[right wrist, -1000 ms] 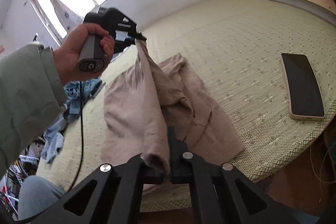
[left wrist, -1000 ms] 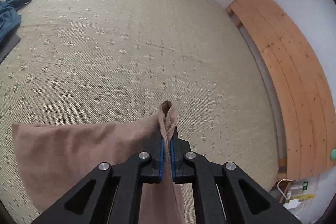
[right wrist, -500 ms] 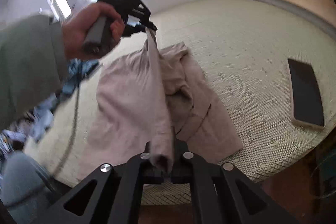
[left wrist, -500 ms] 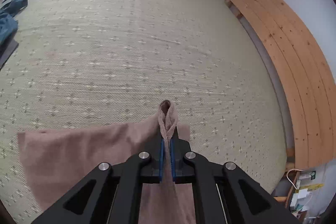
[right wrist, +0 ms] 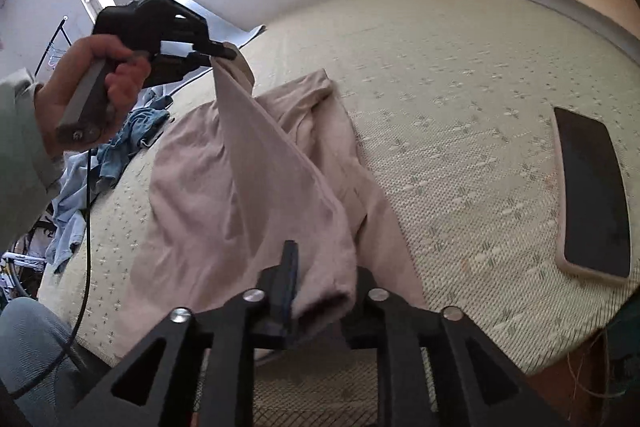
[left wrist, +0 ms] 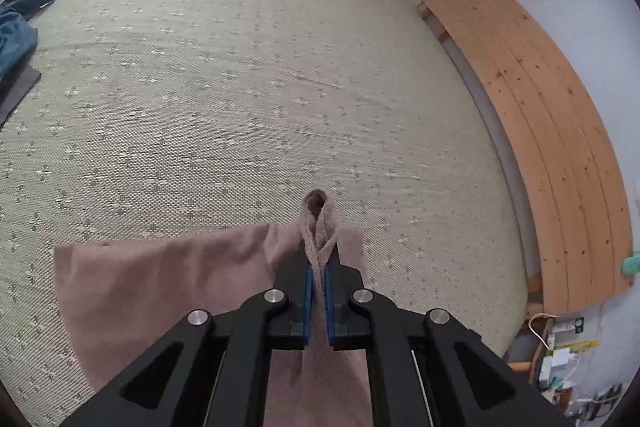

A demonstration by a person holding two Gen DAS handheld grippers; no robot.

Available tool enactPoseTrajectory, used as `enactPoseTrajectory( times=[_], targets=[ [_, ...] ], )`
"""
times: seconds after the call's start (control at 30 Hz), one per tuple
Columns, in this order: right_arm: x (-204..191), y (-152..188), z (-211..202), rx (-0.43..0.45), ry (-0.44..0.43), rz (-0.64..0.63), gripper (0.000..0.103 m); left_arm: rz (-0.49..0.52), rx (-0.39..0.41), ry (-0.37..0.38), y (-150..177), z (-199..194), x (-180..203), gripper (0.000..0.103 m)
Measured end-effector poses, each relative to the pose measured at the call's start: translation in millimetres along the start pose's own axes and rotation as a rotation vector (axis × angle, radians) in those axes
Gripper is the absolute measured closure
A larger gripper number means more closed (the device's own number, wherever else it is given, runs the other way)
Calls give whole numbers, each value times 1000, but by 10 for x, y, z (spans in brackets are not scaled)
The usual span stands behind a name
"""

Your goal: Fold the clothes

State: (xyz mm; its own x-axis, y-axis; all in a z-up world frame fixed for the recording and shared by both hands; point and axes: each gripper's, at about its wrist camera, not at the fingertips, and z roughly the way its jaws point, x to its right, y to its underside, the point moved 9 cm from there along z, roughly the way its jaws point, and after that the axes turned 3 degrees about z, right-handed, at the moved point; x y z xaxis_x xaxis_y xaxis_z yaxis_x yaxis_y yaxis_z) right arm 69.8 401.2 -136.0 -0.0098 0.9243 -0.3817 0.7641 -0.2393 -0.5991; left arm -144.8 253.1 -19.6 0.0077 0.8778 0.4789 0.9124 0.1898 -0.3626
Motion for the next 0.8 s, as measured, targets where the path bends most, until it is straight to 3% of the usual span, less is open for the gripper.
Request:
enactPoseTrajectory(
  times=[0.07,0.33,0.57,0.8],
  targets=[
    [15,-34,-2,1,-23,24,62,10,0,12,16,-62,13,99],
    [-114,-315,80,-21,-106,-89,56,40,11,52,79,-278,84,99],
    [-164,-402,441,-99,-138,-160,55,42,29,77,141,-547,43,99],
    [-316,-331,530,-122,-194,-194,55,25,54,102,189,-837,-81,99]
  ],
)
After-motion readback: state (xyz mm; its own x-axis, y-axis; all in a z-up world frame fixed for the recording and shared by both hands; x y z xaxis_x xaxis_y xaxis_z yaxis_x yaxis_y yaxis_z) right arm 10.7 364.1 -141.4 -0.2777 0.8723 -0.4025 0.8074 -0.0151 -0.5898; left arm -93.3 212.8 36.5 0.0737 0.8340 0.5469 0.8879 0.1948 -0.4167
